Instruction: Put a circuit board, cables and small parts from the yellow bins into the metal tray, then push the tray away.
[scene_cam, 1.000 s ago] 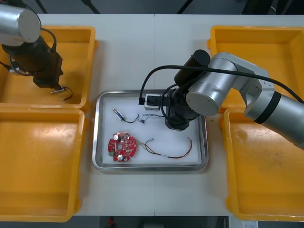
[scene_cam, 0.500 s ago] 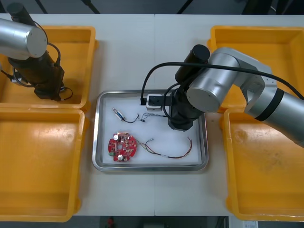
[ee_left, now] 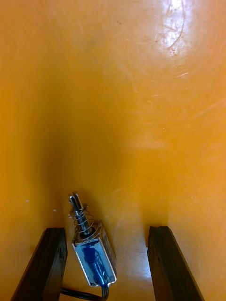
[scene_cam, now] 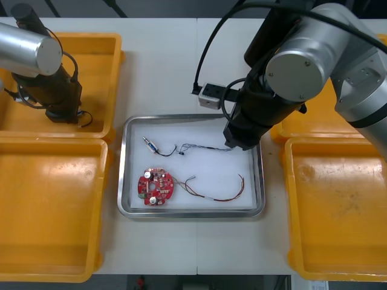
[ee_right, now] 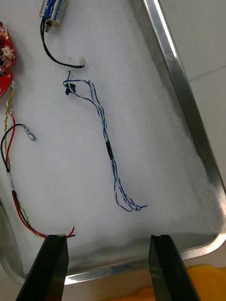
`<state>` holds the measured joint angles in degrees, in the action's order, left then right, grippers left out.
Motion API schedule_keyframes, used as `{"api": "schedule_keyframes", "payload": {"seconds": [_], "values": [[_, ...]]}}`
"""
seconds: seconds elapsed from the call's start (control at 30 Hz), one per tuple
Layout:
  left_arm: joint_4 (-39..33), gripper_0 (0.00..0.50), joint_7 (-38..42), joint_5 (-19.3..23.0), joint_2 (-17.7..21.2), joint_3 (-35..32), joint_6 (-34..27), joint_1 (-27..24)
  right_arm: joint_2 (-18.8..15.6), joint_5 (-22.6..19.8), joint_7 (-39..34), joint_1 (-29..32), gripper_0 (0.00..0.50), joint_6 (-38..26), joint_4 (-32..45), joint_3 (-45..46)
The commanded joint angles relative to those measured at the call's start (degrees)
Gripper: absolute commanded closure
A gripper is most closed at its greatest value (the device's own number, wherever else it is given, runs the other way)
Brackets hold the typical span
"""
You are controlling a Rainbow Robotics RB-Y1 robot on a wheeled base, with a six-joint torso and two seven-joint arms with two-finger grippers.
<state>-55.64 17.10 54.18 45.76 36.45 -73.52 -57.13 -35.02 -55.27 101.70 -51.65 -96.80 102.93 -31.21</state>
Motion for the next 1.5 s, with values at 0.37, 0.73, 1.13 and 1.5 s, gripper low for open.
{"api": "schedule_keyframes", "payload": {"seconds": [0.37, 0.73, 1.13, 1.5], "values": [[-2.6, 0.5, 2.5, -2.0, -1.5, 0.0, 1.4, 2.1, -6.3, -1.2, -22.6, -1.9, 0.0, -11.9, 3.2, 13.5], [-5.4, 0.5, 2.1, -3.8, -0.5, 0.0, 1.3, 2.1, -12.3, -0.4, -31.6, 3.0, 0.0, -13.2, 3.2, 22.3], [-12.9, 0.5, -3.6, 1.4, 6.8, 0.0, -5.7, -0.5, -16.7, 1.7, -33.5, 8.9, 0.0, -13.2, 3.3, 29.6], [-13.1, 0.5, -14.2, 11.0, 11.4, 0.0, -14.1, -8.2, -17.8, 3.1, -35.6, 14.3, 0.0, -13.2, 3.4, 36.1]]}}
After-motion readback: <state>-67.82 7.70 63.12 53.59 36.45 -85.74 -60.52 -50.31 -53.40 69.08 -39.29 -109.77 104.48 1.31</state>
